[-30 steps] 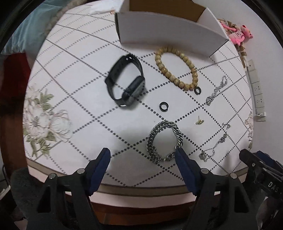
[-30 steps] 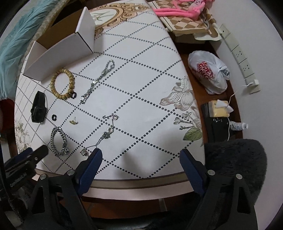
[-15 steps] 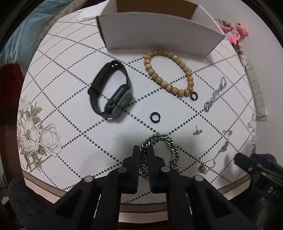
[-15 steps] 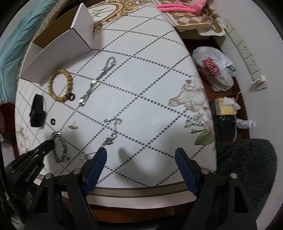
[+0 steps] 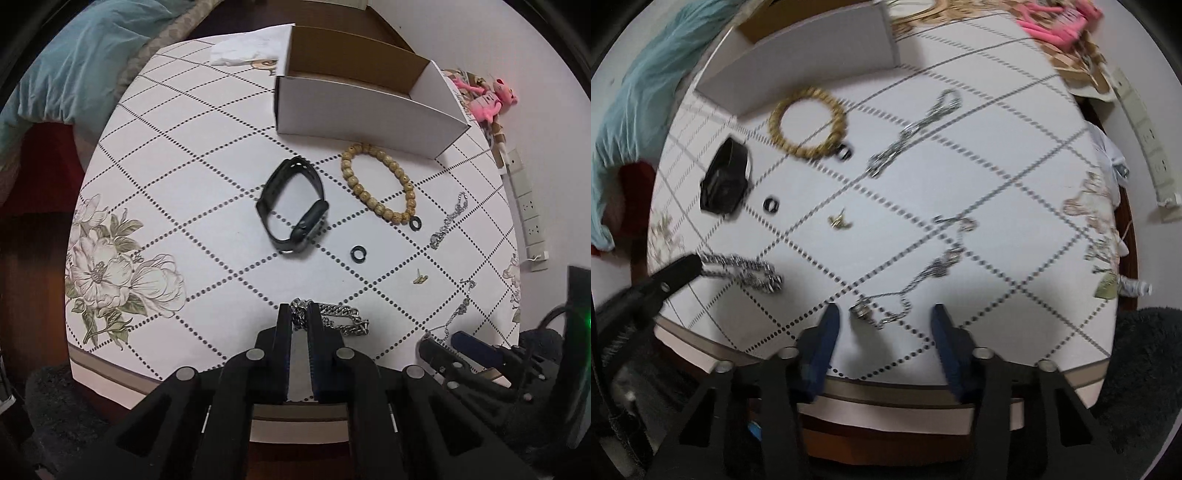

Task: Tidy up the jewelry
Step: 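Drop the chain bracelet into the box with left tool while right tool drops earring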

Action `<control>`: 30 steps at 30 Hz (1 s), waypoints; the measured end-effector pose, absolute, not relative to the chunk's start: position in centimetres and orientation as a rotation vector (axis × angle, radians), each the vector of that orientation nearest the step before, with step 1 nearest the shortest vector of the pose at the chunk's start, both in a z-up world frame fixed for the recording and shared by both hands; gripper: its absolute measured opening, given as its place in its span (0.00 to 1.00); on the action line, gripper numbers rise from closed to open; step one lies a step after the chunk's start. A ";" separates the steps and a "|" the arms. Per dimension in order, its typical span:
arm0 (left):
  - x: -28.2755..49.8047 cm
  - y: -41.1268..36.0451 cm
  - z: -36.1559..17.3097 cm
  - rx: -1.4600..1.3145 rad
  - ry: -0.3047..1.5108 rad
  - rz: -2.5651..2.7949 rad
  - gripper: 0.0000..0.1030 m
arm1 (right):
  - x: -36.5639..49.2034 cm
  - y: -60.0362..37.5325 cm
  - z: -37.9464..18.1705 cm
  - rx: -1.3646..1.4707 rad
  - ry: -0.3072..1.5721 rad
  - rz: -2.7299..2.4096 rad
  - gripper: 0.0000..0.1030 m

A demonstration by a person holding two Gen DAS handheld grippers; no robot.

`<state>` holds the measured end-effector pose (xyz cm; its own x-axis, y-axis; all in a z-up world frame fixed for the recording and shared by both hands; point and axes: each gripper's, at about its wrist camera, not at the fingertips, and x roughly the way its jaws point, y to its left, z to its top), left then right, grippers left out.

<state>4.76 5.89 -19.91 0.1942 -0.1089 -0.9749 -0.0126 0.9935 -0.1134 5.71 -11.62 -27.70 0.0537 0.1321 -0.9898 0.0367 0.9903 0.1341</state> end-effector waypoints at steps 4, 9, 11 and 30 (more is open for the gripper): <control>4.0 6.9 -19.9 -0.105 1.369 -0.064 0.05 | 5.1 -9.9 -27.4 0.024 1.449 0.060 0.18; 6.1 4.0 -20.0 -0.108 1.359 -0.075 0.05 | 4.5 -10.6 -27.1 0.069 1.438 0.068 0.10; 6.4 3.5 -19.4 -0.111 1.344 -0.086 0.05 | 4.4 -11.6 -26.1 0.132 1.421 0.079 0.10; 10.1 2.4 -9.8 -0.229 1.188 -0.238 0.05 | 10.2 -14.7 -12.6 0.319 1.205 0.258 0.10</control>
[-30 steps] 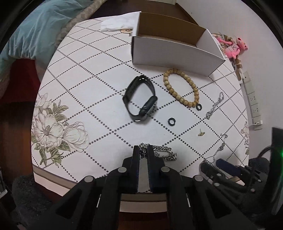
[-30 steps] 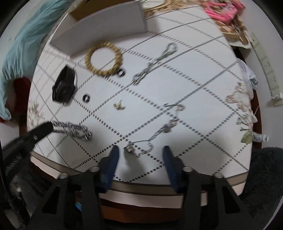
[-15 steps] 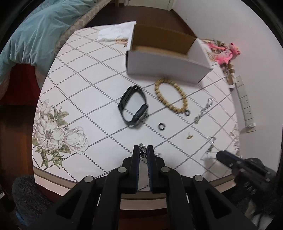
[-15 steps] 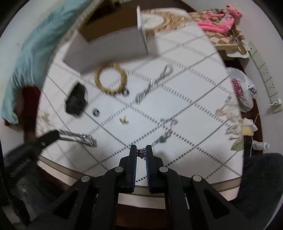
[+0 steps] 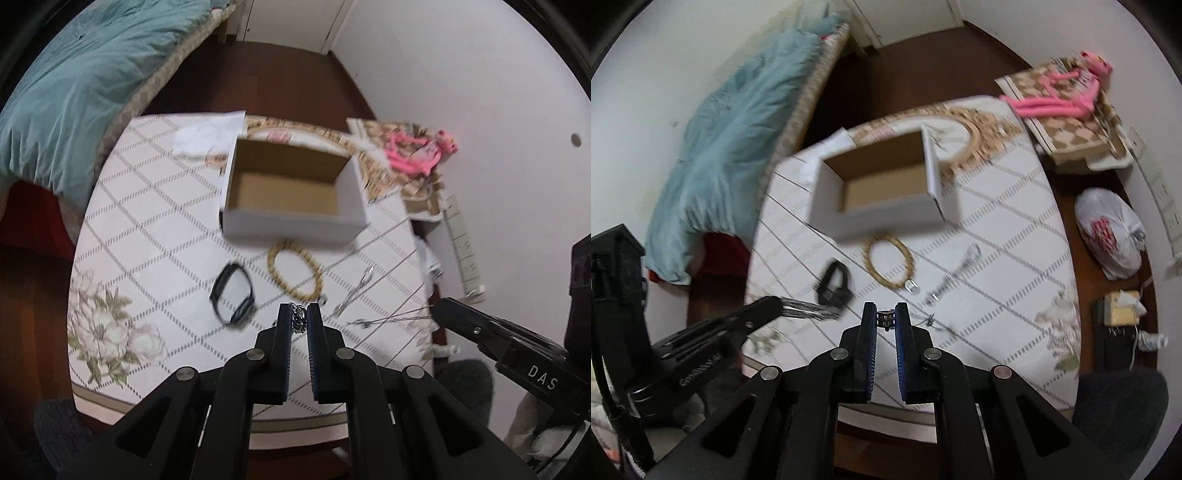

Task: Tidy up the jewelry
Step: 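Drop the chain bracelet into the box with left tool while right tool drops earring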

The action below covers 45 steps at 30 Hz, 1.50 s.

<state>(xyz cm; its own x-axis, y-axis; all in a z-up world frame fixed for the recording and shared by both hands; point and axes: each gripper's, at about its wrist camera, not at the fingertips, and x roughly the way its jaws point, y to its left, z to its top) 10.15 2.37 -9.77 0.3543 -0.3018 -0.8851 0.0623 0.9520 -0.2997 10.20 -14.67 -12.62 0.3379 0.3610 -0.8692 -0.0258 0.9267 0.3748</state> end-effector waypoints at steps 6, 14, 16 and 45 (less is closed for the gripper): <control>13.6 2.8 -6.6 -0.239 1.130 -0.275 0.05 | 13.9 -13.4 -8.5 0.312 1.126 0.347 0.09; 19.9 3.2 -5.6 -0.189 1.099 -0.293 0.05 | 20.9 -12.0 -6.4 0.246 1.069 0.347 0.09; 21.5 3.2 -6.2 -0.183 1.109 -0.292 0.05 | 22.7 -12.0 -7.0 0.239 1.083 0.338 0.09; 27.8 4.0 -14.4 0.058 1.166 0.001 1.00 | 30.6 -11.8 -18.8 -0.048 1.311 0.060 0.90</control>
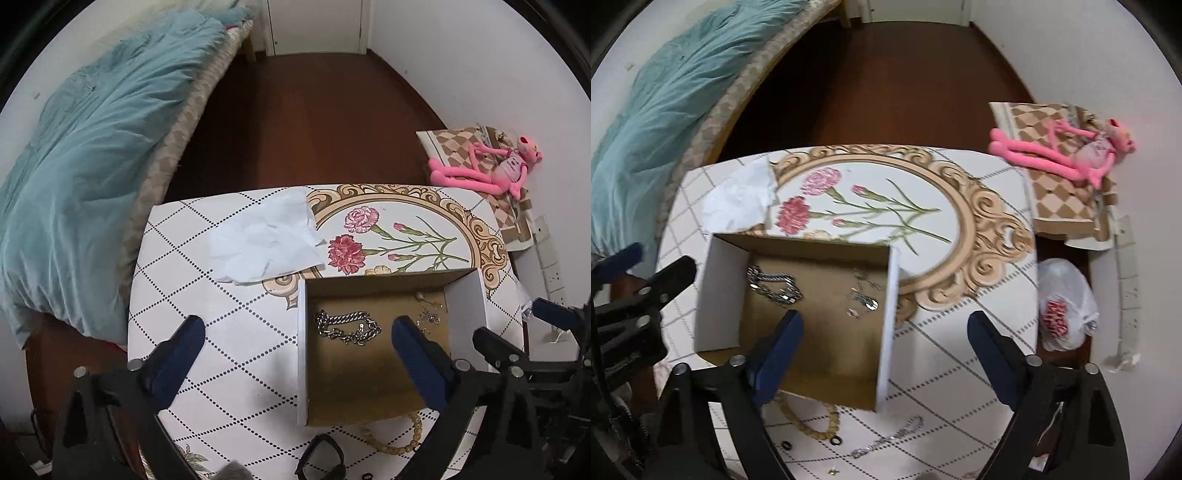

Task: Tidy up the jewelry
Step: 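Drop the chain bracelet into the box with left tool while right tool drops earring, then withdraw both open tools from the box toward the remaining jewelry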

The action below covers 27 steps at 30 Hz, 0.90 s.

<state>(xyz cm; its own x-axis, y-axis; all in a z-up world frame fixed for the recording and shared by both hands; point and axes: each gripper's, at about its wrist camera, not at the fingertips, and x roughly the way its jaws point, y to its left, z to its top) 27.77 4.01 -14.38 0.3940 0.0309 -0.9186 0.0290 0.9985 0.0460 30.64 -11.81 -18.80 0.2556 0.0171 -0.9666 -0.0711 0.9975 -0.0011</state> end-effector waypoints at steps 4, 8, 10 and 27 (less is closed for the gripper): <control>26.2 3.9 -14.8 0.070 1.143 0.019 1.00 | 28.8 -12.0 -19.8 -0.064 1.311 0.001 0.95; 25.2 4.1 -15.4 0.054 1.158 0.036 1.00 | 27.4 -12.0 -20.5 -0.055 1.304 -0.017 0.95; 24.5 4.2 -15.4 0.045 1.156 0.044 1.00 | 26.8 -11.9 -20.5 -0.044 1.301 -0.016 0.95; 15.8 5.6 -6.3 -0.021 0.957 0.078 1.00 | 19.4 -11.2 -10.6 -0.055 1.058 -0.020 0.95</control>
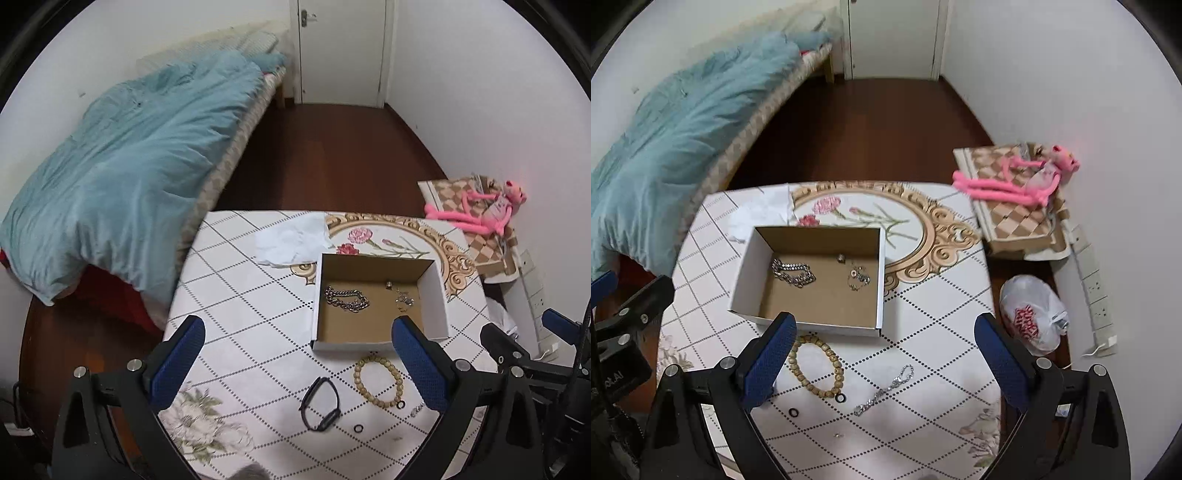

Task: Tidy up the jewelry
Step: 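Withdraw both open tools from the box toward the remaining jewelry, then grasp the black watch band with left tool while right tool grasps bead bracelet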

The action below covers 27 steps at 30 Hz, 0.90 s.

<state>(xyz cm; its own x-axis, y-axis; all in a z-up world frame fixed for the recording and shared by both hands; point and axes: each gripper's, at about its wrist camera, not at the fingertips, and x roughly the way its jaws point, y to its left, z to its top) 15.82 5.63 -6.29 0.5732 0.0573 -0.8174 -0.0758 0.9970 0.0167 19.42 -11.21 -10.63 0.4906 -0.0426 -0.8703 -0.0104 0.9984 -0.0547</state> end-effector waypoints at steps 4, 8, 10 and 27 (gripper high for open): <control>13.6 5.8 -4.7 -0.014 0.917 0.077 1.00 | 17.1 -11.1 -8.4 -0.045 1.014 -0.017 0.95; 12.0 5.9 -3.4 -0.014 0.895 0.071 1.00 | 15.4 -10.9 -6.8 -0.029 0.988 -0.004 0.95; 11.2 6.1 -3.0 -0.020 0.890 0.070 1.00 | 14.5 -10.8 -6.0 -0.020 0.972 -0.001 0.95; 9.9 7.8 -15.9 -0.039 1.148 0.109 0.97 | 10.6 -13.7 -17.8 0.122 1.225 -0.023 0.88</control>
<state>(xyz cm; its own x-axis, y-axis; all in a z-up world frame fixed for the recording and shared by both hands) 9.95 7.83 -15.92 0.4056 0.0658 -0.9117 -0.1063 0.9940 0.0245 10.60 -13.74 -17.75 0.3395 0.0478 -0.9394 0.0833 0.9932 0.0807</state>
